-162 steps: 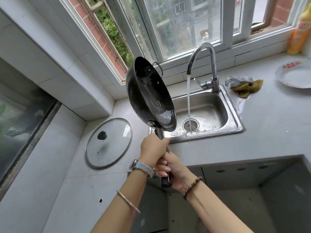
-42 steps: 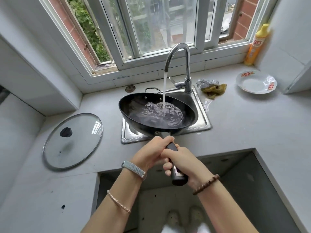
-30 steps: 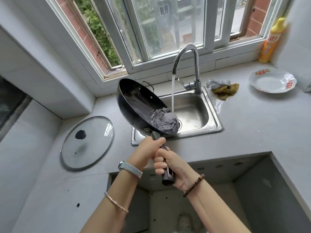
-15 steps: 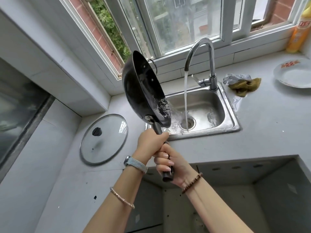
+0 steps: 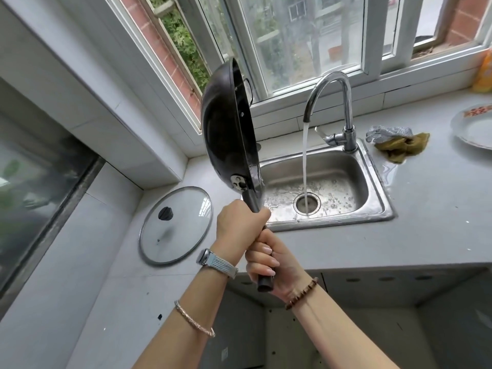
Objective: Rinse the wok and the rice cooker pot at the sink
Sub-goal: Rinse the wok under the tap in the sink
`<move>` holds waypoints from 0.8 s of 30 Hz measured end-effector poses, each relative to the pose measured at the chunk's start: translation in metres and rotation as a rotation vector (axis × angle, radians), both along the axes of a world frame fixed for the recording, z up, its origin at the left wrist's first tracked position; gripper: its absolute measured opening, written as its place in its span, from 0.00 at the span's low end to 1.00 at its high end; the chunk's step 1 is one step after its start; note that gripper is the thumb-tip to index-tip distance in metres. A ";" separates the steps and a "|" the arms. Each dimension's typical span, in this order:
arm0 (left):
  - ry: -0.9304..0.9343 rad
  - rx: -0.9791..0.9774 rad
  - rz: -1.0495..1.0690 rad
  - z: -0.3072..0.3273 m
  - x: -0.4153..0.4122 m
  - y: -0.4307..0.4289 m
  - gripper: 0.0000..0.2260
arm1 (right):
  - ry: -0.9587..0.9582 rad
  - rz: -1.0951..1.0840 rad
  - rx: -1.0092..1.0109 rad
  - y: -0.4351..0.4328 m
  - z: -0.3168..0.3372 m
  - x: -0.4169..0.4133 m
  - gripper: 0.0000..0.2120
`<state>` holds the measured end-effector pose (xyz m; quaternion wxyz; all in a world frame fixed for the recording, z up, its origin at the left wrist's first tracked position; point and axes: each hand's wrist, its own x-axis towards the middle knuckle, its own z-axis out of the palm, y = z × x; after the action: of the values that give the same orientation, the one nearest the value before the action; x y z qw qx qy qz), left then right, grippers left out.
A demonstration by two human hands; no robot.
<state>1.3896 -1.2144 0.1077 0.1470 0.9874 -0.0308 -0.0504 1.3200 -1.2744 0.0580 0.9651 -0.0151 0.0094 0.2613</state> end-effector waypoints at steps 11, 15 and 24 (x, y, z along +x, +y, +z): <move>0.031 -0.003 0.023 -0.002 0.000 0.003 0.16 | 0.017 -0.012 -0.022 0.005 -0.008 0.003 0.22; 0.030 0.002 0.024 -0.003 0.001 0.005 0.15 | 0.019 -0.012 -0.036 0.006 -0.009 0.004 0.22; 0.442 -0.698 0.183 -0.014 0.009 0.006 0.09 | -0.043 0.037 -0.017 -0.006 -0.013 0.009 0.12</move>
<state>1.3991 -1.2084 0.0940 0.4793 0.8425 0.0743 -0.2344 1.3289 -1.2809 0.0451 0.9599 -0.0293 -0.0093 0.2786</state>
